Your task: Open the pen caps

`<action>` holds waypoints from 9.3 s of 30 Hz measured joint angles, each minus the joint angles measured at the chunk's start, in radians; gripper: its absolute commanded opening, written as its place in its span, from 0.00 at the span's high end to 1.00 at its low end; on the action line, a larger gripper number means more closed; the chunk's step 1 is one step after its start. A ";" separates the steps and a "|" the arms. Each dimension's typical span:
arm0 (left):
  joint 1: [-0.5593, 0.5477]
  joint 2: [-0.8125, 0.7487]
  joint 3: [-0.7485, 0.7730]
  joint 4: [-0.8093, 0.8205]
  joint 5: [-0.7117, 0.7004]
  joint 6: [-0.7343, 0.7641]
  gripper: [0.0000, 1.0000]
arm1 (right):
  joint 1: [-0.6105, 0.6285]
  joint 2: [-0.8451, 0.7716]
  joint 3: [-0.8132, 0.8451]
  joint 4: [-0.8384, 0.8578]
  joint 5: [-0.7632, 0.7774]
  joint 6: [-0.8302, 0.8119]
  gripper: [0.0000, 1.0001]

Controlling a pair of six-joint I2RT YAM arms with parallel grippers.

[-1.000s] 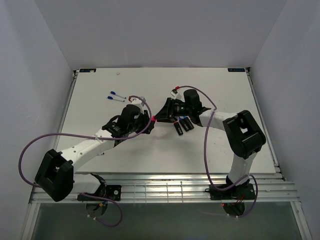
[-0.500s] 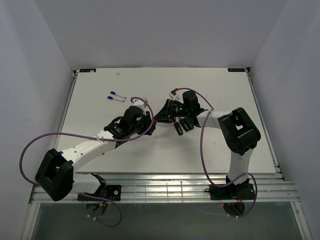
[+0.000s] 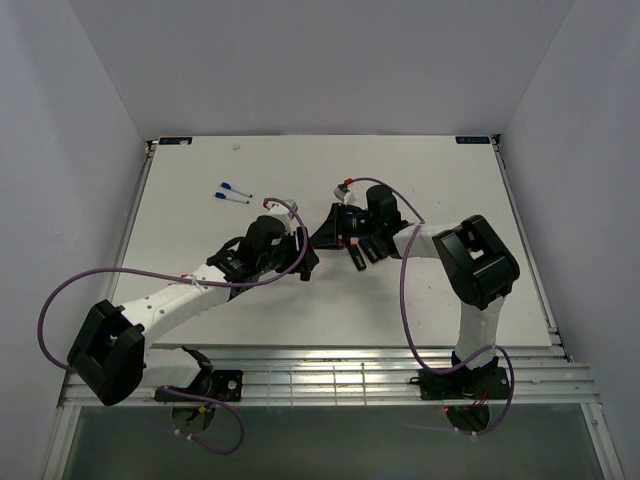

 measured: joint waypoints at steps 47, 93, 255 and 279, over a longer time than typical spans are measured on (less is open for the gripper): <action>0.026 -0.048 -0.231 0.488 0.572 -0.112 0.62 | -0.044 -0.060 -0.235 0.653 -0.306 0.291 0.92; 0.021 -0.042 -0.277 0.581 0.655 -0.203 0.71 | -0.089 -0.145 -0.287 0.639 -0.255 0.215 0.92; 0.672 1.018 1.094 -0.309 -0.185 -0.154 0.53 | 0.089 -0.378 0.094 -0.834 0.853 -0.856 0.01; 0.684 1.116 1.201 -0.357 -0.199 -0.172 0.50 | 0.085 -0.378 0.090 -0.811 0.853 -0.859 0.01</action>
